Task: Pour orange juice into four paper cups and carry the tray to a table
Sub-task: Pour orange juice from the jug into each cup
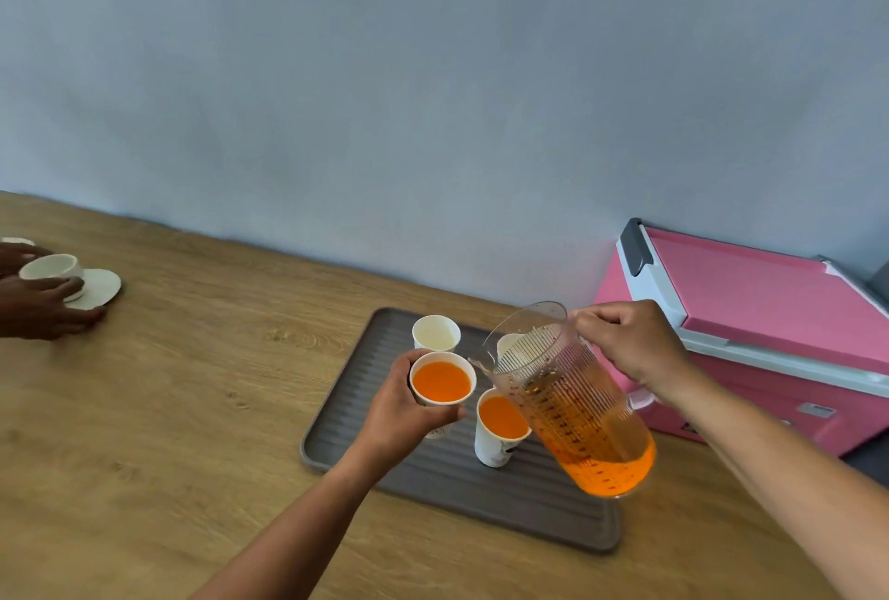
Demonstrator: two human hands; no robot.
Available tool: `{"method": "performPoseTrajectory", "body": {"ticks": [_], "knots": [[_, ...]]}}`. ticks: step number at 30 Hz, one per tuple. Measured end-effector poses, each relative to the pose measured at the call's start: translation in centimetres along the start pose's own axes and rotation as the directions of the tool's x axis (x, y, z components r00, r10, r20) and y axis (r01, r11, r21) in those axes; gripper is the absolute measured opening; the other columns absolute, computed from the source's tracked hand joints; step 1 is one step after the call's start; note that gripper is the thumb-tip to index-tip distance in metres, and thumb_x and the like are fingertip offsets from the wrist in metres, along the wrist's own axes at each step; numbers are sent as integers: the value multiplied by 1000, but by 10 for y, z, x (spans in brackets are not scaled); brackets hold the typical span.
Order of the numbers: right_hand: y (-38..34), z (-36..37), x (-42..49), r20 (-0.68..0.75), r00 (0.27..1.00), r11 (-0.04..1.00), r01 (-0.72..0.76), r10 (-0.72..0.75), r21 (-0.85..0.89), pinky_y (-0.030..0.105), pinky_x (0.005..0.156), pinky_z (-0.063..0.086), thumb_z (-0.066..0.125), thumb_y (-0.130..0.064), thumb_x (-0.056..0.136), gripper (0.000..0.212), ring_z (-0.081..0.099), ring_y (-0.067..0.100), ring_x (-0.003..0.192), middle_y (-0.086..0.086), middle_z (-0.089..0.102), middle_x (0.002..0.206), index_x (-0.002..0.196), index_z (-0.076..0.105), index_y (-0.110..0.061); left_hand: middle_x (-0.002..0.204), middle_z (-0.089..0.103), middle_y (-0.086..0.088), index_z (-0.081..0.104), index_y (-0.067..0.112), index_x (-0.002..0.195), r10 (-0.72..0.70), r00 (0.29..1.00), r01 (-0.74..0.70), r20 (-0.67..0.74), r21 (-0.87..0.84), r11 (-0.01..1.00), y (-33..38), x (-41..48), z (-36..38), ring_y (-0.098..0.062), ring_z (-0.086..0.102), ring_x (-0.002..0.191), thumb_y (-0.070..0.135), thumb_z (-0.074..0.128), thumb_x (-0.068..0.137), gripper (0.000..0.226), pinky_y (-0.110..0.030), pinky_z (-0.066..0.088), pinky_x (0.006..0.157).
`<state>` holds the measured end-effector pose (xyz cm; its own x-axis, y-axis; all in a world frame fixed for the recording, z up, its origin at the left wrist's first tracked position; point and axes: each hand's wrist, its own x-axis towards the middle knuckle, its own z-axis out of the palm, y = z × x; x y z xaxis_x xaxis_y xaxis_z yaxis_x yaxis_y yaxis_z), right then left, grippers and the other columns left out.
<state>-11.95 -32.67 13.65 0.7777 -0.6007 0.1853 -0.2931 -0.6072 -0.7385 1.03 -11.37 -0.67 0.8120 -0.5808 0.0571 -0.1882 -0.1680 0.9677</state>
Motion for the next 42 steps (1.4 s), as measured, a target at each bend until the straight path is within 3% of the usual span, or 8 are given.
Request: {"method": "performPoseTrajectory", "body": {"ticks": [4,8,15,26,29,33,38,42], "knots": [[-2,-8,-6,-13,998,995,-52,53,81,17,44,32,63,-14,91,25,45,-2,30,-18,42,27,67,69,-15,117,57,13,42,31,128,2,1000,-1,-12,58,998,-13,5,-1,-6,57,106,29,89,64,79,-21,47,82],[0,-10,-8,-67,993,986,-83,94,143,7,34,29,63,-13,92,14,43,-2,28,-18,43,28,92,75,-5,116,60,10,46,30,123,-20,1000,22,-23,73,997,-32,11,-1,-10,60,105,29,89,61,75,-24,50,82],[2,-11,-12,-90,989,977,-99,117,187,10,33,26,66,-18,89,17,31,4,26,-9,36,29,77,76,-9,113,61,10,47,29,121,-64,998,65,-22,47,997,-51,12,-1,-8,60,103,26,90,61,74,-19,48,79],[-5,-18,-16,-103,987,981,-105,122,162,6,37,28,65,-16,90,19,44,-2,28,-17,43,29,74,73,-9,118,54,13,37,36,128,-49,997,47,65,22,999,-55,10,0,-9,56,110,27,93,57,91,-12,43,79],[-5,-18,-18,-101,987,982,-109,125,152,13,41,31,65,-14,90,15,46,-6,31,-20,43,29,81,74,-8,126,48,16,29,35,138,-25,992,28,124,-22,999,-49,9,-6,-2,52,114,46,91,52,106,-13,43,88],[-3,-17,-18,-111,985,982,-113,131,150,20,53,28,67,-15,89,17,47,-9,32,-22,42,29,85,76,-1,142,47,0,38,29,142,-112,994,107,-15,-175,979,-41,23,-18,-14,46,131,82,65,55,105,-41,38,111],[0,-15,-19,-118,982,979,-126,146,162,21,54,30,66,-16,90,18,45,-5,30,-18,45,29,80,76,-4,149,42,-4,39,23,142,-121,993,121,-12,-33,992,-28,68,-29,-20,40,135,50,79,70,87,-41,37,109],[0,-16,-19,-124,981,978,-129,150,166,19,53,29,66,-17,90,22,46,-6,31,-19,45,30,69,71,-13,153,34,-9,29,18,148,-177,982,170,66,102,980,-24,101,-24,-25,34,140,32,85,69,98,-42,33,110]]}}
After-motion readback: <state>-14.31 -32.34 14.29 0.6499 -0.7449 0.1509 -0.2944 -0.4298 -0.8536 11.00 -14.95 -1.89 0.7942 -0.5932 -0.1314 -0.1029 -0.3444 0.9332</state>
